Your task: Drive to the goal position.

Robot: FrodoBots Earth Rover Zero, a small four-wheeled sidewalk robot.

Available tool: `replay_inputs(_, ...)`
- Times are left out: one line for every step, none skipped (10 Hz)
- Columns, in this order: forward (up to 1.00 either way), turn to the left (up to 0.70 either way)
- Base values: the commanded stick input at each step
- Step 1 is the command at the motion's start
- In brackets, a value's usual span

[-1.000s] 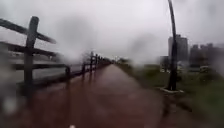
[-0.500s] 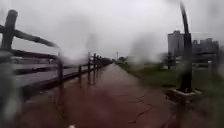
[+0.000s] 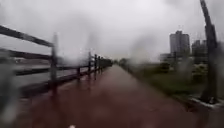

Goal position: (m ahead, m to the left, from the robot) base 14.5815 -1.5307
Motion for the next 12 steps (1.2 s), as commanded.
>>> replay_inputs(1.0, 0.0)
replay_inputs(1.0, 0.0)
replay_inputs(1.0, 0.0)
replay_inputs(1.0, 0.0)
replay_inputs(1.0, 0.0)
replay_inputs(1.0, 0.0)
replay_inputs(1.0, 0.0)
replay_inputs(1.0, 0.0)
replay_inputs(1.0, 0.0)
replay_inputs(1.0, 0.0)
replay_inputs(1.0, 0.0)
replay_inputs(1.0, 0.0)
